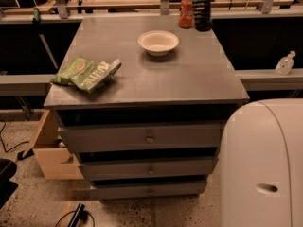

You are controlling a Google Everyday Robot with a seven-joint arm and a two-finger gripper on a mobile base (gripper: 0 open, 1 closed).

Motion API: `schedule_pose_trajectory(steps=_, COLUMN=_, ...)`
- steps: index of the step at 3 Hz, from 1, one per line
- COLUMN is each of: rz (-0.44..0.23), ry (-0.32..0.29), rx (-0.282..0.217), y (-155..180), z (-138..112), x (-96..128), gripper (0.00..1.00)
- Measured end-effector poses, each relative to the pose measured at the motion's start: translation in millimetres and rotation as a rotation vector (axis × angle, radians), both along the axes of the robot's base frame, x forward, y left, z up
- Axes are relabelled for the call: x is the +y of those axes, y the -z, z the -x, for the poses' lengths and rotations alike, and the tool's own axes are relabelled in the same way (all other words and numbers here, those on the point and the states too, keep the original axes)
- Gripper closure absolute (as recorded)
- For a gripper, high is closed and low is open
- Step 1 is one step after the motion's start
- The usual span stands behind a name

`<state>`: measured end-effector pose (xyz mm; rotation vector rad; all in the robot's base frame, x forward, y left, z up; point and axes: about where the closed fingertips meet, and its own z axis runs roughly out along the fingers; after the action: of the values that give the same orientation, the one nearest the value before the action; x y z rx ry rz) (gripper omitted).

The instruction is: Pick rxbar chocolate from paper bowl and place on counter

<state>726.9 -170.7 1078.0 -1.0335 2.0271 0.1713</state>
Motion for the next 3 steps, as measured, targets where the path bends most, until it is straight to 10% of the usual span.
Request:
schedule_pose_trajectory(steps=1, rz=-0.049, ry=0.021, rx=0.135, y=22, z=27, x=-17, gripper=1.00)
schedule_pose_trajectory(steps=3, rz=-0.214, ry=-0.155, rx=0.425, y=88, z=65, x=39, gripper=1.00)
